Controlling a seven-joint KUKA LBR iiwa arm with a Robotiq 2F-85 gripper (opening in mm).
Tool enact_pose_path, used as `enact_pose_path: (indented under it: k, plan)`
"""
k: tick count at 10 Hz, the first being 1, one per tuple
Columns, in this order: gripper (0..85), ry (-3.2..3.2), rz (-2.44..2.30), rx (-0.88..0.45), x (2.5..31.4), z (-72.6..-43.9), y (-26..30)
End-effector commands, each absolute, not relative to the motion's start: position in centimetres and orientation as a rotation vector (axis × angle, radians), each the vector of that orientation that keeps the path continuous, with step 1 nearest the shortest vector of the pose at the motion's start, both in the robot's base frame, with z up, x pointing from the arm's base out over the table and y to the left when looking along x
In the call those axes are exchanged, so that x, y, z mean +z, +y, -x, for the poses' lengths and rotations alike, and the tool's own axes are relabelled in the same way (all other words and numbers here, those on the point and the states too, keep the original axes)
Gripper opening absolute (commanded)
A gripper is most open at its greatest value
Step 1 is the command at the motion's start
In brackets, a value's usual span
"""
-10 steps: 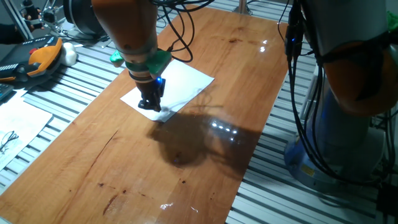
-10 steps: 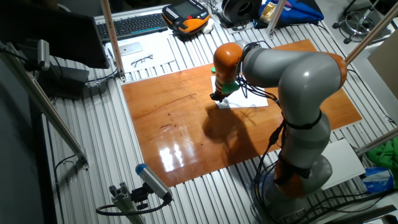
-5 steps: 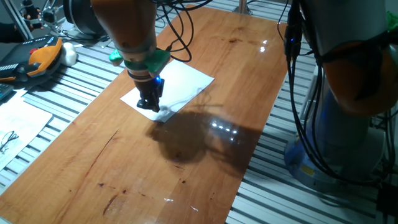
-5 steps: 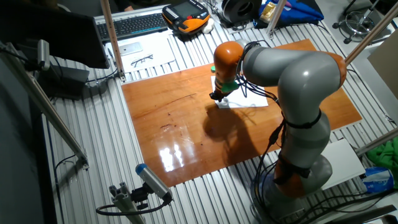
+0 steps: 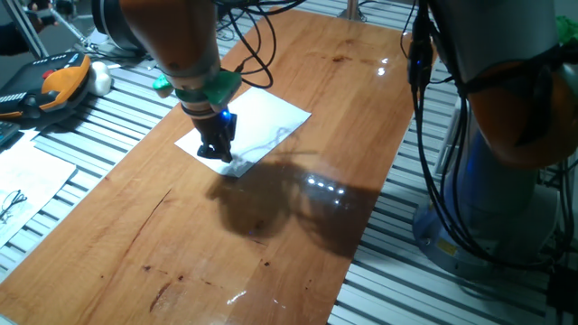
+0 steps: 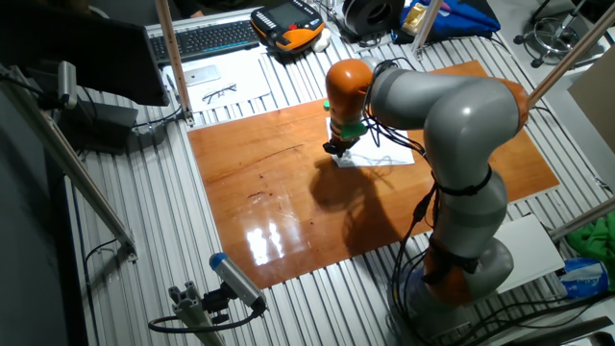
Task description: Flip over and spread out the paper that is laid flat on the table
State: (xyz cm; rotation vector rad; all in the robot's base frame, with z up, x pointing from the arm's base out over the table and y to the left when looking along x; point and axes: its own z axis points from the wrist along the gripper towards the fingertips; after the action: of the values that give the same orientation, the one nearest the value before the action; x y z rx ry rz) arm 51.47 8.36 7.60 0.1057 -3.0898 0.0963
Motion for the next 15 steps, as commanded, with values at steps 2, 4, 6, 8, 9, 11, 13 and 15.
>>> enact_pose_path:
  k: [2,4,6,8,9,11,13,15]
  plan:
    - [0.0,-3.083,-0.138,0.084,7.6,-51.5,8.4]
    - [0.0,-3.110,-0.143,0.089,7.6,-51.5,8.4]
    - [0.0,-3.126,-0.137,0.071,7.6,-51.5,8.4]
    - [0.0,-3.133,-0.102,0.050,7.6,-51.7,8.5]
    - [0.0,-3.132,-0.104,0.062,7.2,-52.3,8.7]
    - [0.0,-3.134,-0.152,0.089,6.2,-52.7,8.3]
    - [0.0,-3.147,-0.168,0.086,5.5,-52.3,8.2]
    - [0.0,-3.159,-0.162,0.099,4.8,-51.7,8.6]
